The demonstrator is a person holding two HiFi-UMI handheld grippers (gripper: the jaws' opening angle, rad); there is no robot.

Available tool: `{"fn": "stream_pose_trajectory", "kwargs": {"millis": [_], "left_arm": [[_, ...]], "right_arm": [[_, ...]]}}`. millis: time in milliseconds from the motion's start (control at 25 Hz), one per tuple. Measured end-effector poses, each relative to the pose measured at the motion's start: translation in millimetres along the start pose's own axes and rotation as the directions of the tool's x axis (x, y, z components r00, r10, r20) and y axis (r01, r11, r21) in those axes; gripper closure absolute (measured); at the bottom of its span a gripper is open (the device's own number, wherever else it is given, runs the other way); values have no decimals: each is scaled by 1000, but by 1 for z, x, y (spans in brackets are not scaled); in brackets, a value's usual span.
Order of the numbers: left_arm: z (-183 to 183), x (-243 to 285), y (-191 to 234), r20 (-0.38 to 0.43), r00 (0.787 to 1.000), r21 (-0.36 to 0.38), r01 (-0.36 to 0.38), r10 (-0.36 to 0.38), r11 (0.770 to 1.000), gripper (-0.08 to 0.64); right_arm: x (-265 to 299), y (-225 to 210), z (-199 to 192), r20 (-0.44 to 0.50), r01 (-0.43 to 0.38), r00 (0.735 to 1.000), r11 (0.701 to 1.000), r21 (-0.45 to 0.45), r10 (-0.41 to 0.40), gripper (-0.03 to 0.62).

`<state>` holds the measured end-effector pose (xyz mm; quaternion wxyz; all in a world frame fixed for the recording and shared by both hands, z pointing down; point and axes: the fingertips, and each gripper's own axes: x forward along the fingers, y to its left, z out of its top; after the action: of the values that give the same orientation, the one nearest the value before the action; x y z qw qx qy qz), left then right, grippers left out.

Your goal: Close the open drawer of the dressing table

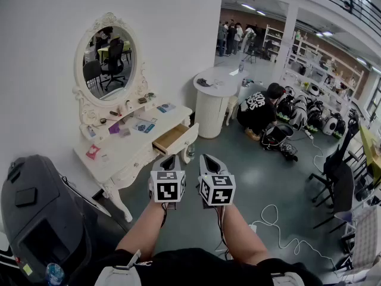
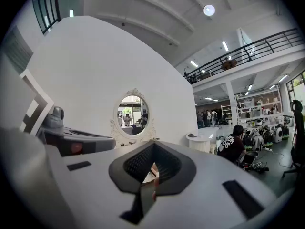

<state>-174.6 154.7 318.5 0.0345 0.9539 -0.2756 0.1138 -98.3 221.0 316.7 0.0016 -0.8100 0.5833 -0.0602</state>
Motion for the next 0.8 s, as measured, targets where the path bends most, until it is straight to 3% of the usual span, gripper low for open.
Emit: {"fn": "stream_pose_trajectory", "kwargs": {"millis": [800], "left_arm": [[-18, -12, -47, -27, 999, -42, -20, 19, 999, 552]], "right_arm": [[-43, -31, -16, 10, -35, 999, 998, 56, 35, 583]]}}
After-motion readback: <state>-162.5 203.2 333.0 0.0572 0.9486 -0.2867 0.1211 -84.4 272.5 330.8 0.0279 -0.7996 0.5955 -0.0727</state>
